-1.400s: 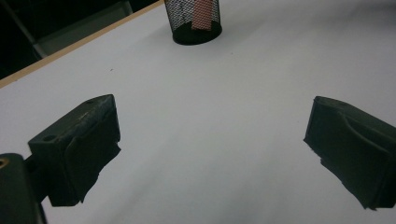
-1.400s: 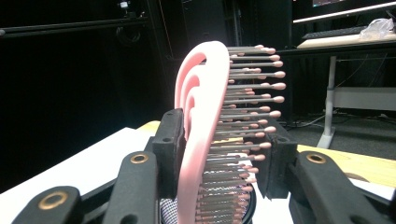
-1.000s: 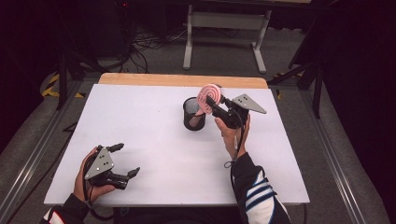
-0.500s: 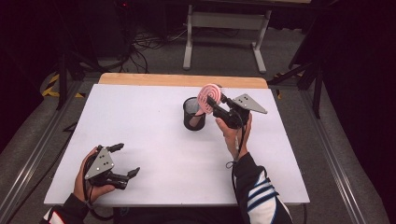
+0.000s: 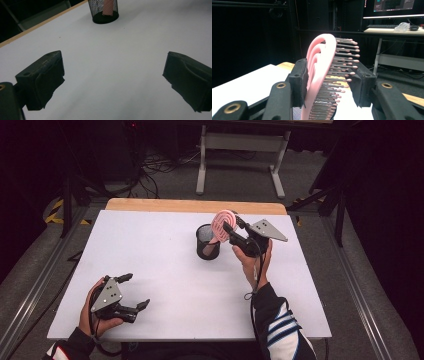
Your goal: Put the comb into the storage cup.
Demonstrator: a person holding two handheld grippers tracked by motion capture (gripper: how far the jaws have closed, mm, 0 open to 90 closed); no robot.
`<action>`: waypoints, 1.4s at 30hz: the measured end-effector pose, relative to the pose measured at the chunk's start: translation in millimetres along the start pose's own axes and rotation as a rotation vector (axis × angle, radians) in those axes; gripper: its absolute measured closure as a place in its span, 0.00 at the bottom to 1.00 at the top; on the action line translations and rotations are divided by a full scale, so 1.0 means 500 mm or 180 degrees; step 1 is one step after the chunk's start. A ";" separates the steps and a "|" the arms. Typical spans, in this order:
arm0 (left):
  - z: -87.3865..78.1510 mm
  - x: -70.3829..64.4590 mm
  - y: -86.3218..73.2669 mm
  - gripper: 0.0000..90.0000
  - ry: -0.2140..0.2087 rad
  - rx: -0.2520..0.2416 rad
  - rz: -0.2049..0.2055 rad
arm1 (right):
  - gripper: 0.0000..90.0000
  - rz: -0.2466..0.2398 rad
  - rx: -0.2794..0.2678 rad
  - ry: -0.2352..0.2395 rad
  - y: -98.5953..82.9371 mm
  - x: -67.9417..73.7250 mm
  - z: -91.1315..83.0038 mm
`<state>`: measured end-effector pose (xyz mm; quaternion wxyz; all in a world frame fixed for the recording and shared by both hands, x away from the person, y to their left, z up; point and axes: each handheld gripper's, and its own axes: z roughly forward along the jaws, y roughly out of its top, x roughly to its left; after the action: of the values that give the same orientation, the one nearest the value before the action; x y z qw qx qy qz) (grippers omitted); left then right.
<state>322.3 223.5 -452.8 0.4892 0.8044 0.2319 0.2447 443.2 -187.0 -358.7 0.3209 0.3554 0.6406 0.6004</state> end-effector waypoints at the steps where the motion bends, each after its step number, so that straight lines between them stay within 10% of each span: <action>1: 0.000 0.000 0.000 0.05 0.0001 -0.0001 -0.0002 | 0.59 0.0000 0.0000 0.0000 0.000 0.000 0.000; 42: -0.001 0.000 0.000 0.05 -0.0012 -0.0004 0.0023 | 0.27 -0.0154 0.0054 -0.0318 0.003 0.004 0.007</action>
<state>322.0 223.9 -452.3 0.4892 0.8054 0.2279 0.2451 445.0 -183.5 -357.4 0.3638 0.3720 0.6373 0.5685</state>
